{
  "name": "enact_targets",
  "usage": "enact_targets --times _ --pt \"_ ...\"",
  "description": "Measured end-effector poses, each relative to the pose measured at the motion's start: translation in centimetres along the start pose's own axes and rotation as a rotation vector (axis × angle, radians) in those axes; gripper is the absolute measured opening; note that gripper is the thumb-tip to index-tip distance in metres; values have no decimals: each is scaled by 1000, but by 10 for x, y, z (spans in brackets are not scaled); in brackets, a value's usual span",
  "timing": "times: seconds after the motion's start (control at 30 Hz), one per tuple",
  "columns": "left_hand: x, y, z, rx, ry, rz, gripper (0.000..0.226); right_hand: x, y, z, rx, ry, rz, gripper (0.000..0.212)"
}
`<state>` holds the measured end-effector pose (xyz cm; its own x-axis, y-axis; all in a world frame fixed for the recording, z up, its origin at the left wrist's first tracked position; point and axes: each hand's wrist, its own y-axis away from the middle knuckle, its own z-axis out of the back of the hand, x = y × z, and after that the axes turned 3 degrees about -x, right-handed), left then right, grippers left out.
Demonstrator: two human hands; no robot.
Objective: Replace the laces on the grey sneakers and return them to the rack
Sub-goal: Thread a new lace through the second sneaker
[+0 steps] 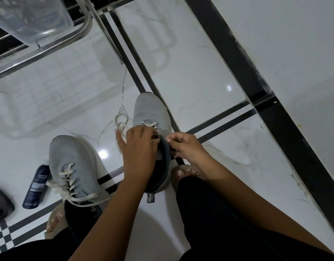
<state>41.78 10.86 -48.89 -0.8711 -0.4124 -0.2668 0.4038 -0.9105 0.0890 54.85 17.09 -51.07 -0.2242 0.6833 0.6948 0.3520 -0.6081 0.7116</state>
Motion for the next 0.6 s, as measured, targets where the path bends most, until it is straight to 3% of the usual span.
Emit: enact_targets --times 0.13,0.27,0.37,0.43,0.47,0.53,0.6 --pt "17 26 -2 -153 136 226 61 0 2 -5 -107 -168 -60 9" --pt "24 48 4 -114 450 532 54 5 0 -1 -242 -422 -161 5" --pt "24 49 4 -149 490 620 58 24 -3 23 -405 -703 -192 13" --pt "24 48 4 -140 496 642 57 38 -5 50 -607 -917 -143 18" --pt "24 48 2 -129 494 643 55 45 -7 64 -738 -913 -92 21" --pt "23 48 0 -109 493 637 52 54 -8 81 -977 -627 45 16" --pt "22 47 -2 -89 480 617 48 62 -3 77 -1036 -266 301 9"
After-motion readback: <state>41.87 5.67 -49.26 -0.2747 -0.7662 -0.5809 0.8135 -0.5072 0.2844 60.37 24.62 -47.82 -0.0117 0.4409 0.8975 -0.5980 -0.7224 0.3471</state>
